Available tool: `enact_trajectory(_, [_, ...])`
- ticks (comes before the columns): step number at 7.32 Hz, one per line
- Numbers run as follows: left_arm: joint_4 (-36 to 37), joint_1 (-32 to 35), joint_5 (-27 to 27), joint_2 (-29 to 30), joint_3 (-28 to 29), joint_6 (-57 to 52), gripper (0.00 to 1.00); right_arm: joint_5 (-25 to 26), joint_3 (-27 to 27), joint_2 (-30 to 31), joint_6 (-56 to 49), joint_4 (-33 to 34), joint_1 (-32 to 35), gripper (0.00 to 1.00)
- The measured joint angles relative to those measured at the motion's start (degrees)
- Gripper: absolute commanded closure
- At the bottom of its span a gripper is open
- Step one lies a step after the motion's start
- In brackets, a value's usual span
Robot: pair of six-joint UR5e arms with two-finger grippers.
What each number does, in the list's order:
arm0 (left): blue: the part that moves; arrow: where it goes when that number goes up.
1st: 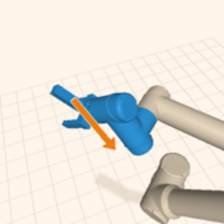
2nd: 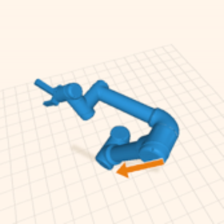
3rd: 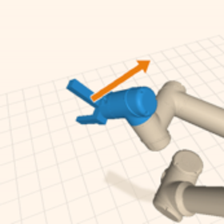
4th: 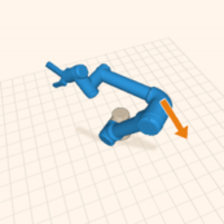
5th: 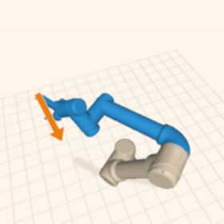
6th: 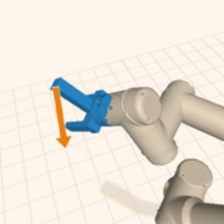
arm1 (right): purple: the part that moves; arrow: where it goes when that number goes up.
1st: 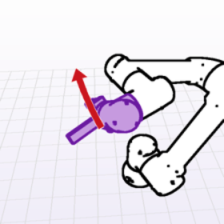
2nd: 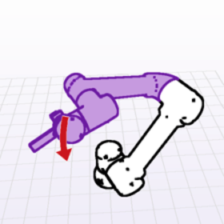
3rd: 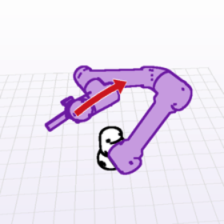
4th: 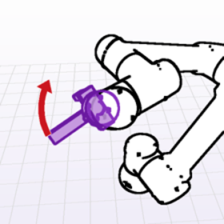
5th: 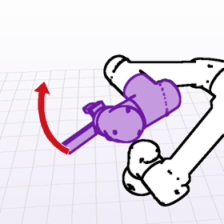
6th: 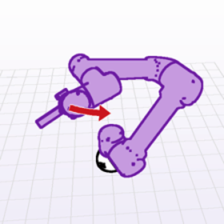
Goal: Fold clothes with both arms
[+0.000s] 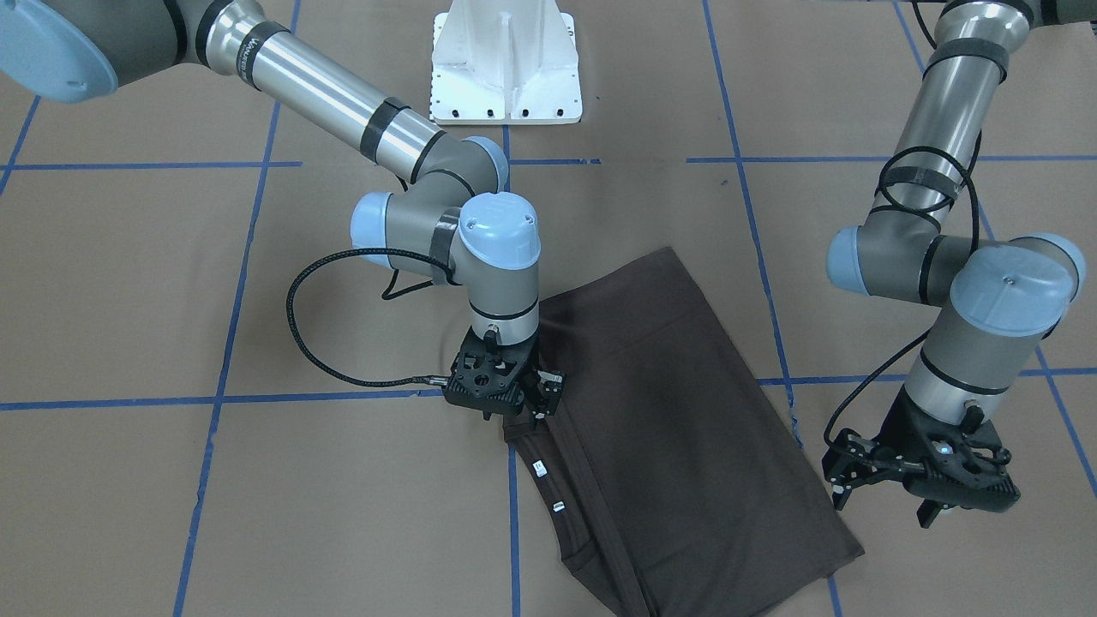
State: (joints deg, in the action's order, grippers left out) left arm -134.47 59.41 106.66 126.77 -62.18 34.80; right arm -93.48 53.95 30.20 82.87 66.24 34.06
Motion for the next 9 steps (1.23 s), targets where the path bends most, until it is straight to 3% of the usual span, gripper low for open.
enact_trajectory(1, [0.0, 0.0, 0.0, -0.1, 0.0, 0.0, 0.00, 0.1, 0.0, 0.0, 0.0, 0.4, -0.2, 0.57])
enact_trajectory(2, [0.0, 0.0, 0.0, -0.2, 0.0, -0.1, 0.00, 0.1, -0.1, -0.1, 0.0, 0.5, -0.3, 0.99])
enact_trajectory(7, [0.0, 0.0, -0.1, -0.4, 0.0, -0.1, 0.00, 0.2, 0.1, -0.8, 1.1, 0.7, -0.7, 1.00])
enact_trajectory(9, [-0.1, -0.1, -0.1, -0.4, 0.0, -0.1, 0.00, 0.2, 5.0, 0.5, 1.3, 3.7, -1.0, 1.00])
